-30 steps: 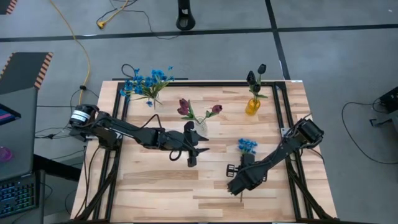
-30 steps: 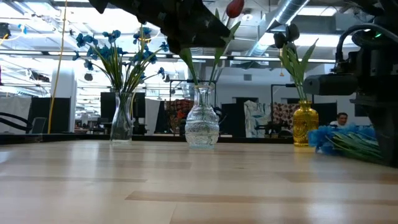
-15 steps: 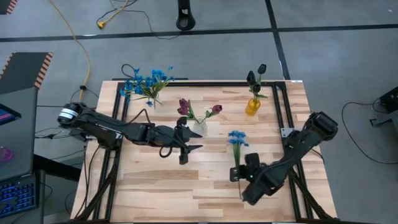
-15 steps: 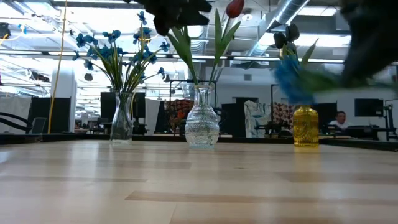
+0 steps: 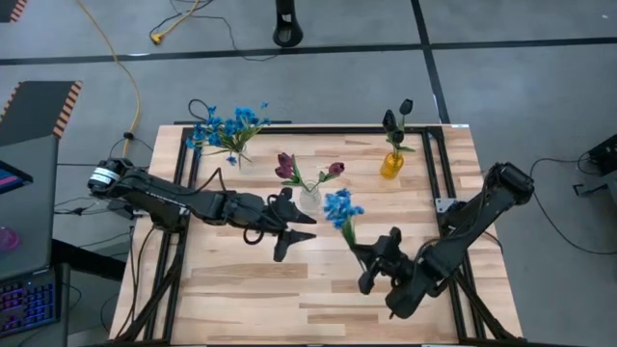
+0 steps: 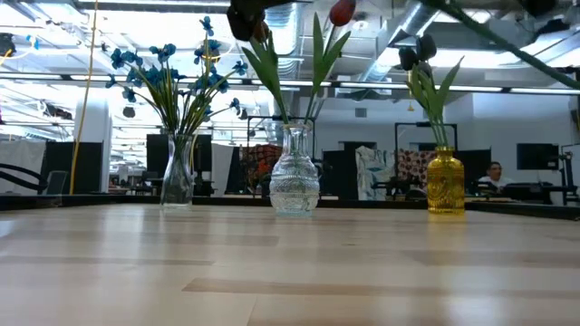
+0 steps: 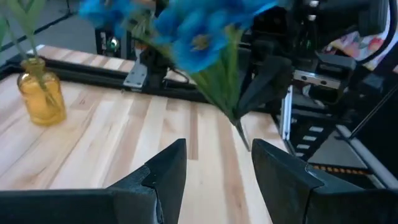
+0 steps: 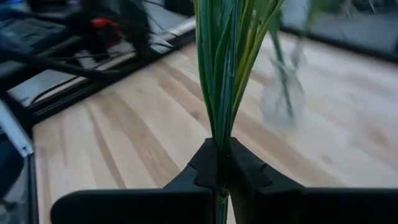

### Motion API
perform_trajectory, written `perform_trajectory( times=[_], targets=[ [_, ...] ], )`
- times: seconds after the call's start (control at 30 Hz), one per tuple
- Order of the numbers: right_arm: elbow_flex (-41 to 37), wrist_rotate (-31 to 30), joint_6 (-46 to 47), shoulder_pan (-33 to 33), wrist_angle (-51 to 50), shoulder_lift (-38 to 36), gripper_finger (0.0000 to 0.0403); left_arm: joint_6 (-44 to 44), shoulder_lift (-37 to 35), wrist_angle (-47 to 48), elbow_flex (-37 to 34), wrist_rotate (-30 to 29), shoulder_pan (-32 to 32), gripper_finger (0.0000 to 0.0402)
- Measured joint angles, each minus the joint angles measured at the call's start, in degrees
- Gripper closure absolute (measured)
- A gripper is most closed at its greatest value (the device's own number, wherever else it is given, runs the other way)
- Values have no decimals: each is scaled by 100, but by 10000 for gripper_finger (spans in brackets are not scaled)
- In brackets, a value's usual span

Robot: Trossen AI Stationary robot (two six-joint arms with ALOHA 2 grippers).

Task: Sort flowers into vase by color
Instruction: Put the blue flower into the top transparent vase

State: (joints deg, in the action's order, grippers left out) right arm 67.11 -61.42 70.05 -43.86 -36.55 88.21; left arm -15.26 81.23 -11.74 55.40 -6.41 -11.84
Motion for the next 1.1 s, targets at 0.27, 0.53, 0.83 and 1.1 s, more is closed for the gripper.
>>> perform_trajectory(
  times=[0.27,0.53,0.83,1.1],
  targets=[
    [0,-70,-3072,174,1679,-132,357,393,59,-737,0,-30,-298,232],
    [0,-64,-5196,434,3048,-134,357,870,63,-1027,0,-331,-522,232],
    [0,428,-7005,754,4479,-134,357,1120,66,-1269,0,-658,-594,232],
    [0,938,-7613,1067,5008,-88,354,1372,66,-1474,0,-785,-620,232]
  ],
)
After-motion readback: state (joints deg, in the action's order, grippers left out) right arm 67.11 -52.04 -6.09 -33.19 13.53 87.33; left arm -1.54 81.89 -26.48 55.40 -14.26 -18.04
